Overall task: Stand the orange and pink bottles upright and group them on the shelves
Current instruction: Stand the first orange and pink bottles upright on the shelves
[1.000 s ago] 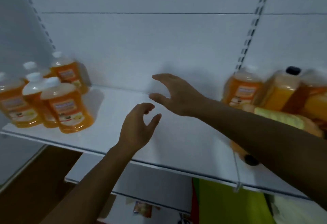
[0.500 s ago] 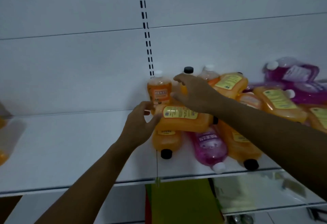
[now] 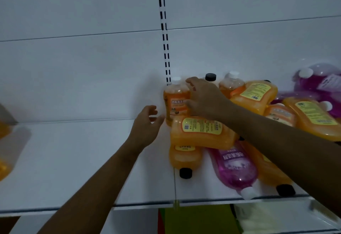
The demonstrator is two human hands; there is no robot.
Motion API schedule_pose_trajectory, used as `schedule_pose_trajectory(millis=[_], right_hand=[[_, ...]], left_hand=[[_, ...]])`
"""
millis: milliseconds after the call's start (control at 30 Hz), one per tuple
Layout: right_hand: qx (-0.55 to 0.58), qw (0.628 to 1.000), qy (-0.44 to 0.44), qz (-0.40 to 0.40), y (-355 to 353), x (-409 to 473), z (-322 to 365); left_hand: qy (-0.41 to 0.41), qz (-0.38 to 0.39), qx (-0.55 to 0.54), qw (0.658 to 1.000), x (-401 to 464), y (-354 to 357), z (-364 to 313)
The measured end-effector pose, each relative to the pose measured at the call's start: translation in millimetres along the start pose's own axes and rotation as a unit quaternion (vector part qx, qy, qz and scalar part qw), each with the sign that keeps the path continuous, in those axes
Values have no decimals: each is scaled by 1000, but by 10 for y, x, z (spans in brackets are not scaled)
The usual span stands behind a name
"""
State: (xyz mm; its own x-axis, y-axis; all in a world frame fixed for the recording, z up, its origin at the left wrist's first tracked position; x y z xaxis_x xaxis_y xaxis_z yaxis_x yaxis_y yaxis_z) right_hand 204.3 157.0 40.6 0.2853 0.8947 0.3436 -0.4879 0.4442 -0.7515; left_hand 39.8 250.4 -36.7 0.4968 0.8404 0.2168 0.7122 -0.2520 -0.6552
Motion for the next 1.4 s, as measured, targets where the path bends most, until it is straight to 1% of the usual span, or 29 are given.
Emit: schedule_pose_trajectory(millis=[200,300,367,567,700,800,900,1033,1167,1267,1400], right_hand=[[-3,1000,1,1,139,295,25],[-13,1000,10,15,213,352,40],[-19,1000,12,18,225,386,49],[-50,998,19,24,210,459,51],[-23,1000,-12,15,211,464,117],[14,998,-67,8,269,505,325],[43,992,-116,17,406,573,643],[72,980,-178,49,746,655,1148],[117,959,-241,93,1191,647,1707],[154,936,-292,123,1524,601,2092],[188,920,-305,160,1902,590,2477]], left_hand=[[-16,80,-34,996,410,193,161],[8,113,-52,992,532,347,139],[21,116,-56,991,565,421,133],[61,79,-4,995,607,409,184],[60,53,-4,997,550,268,232],[55,26,-1,998,468,36,290],[31,-11,8,999,328,-300,410],[-20,-74,32,997,40,-877,734],[-68,-132,65,987,-396,-1449,1095],[-102,-172,84,976,-701,-1779,1361],[-126,-205,88,967,-923,-2040,1619]])
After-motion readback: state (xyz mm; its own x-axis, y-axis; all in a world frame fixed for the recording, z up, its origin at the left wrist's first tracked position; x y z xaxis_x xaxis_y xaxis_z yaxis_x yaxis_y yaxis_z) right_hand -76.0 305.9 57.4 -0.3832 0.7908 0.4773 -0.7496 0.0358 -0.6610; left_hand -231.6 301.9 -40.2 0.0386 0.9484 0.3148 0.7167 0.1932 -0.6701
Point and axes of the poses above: each hand's wrist, its own x-axis towards the middle knuckle, its own y-axis out of the palm, z = x × y, the point moved 4 cm from there along x, towards the middle knuckle, and after that the axes turned 10 degrees about x, right-handed, at the moved point
